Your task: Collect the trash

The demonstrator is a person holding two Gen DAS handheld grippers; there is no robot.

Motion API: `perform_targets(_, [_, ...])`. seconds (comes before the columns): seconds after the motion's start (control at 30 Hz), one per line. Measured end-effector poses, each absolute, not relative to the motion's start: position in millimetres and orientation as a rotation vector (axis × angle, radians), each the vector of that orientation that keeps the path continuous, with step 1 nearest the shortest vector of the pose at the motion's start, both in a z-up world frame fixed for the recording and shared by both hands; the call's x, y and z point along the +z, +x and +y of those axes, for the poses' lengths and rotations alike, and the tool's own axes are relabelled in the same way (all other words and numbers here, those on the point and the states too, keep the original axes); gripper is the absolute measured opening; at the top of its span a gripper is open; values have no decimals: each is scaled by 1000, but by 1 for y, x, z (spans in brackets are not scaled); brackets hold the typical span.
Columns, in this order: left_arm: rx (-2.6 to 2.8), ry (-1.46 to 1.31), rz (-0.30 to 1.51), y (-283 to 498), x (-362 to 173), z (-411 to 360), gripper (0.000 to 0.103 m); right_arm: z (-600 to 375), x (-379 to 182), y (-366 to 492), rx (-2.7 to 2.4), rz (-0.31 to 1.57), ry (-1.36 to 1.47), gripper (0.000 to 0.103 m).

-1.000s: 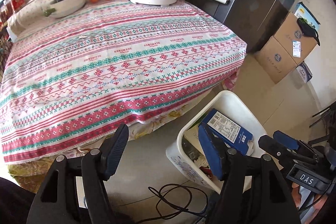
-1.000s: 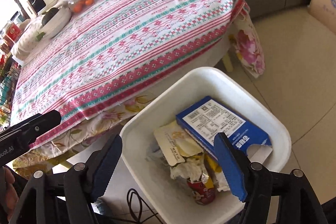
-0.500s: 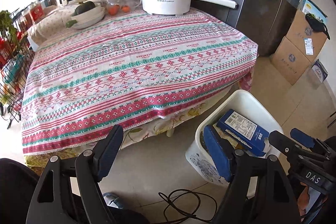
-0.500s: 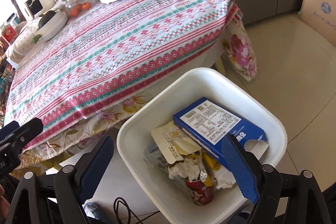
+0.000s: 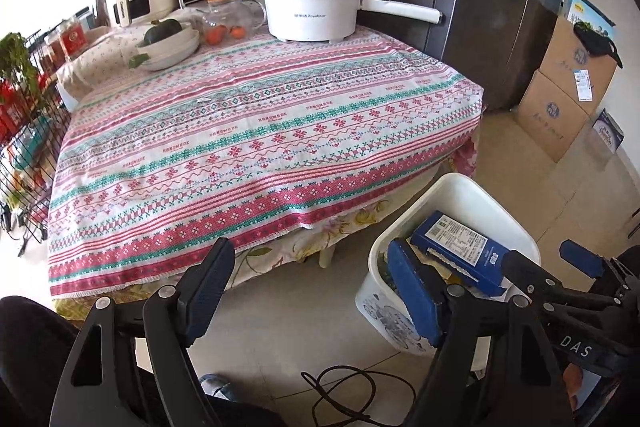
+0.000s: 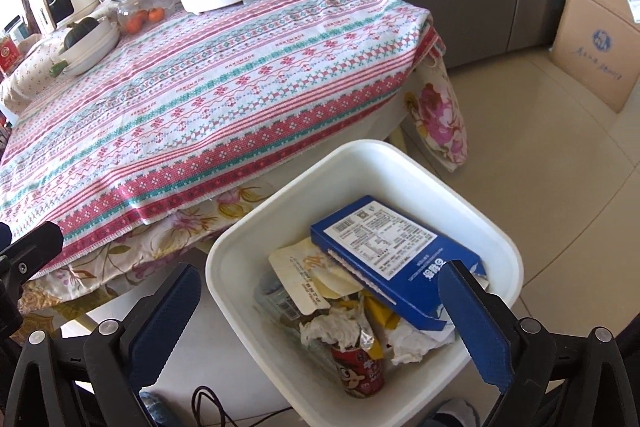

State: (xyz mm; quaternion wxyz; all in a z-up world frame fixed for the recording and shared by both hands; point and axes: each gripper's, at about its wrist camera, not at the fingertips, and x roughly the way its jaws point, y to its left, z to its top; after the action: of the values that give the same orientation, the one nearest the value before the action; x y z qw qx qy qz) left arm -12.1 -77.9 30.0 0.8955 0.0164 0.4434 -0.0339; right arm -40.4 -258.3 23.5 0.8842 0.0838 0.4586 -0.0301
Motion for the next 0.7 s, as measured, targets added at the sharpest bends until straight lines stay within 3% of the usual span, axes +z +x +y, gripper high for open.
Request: perform_targets(0.7, [-117, 21, 937, -11, 26, -80, 81, -250, 23, -38, -70, 958, 130, 101])
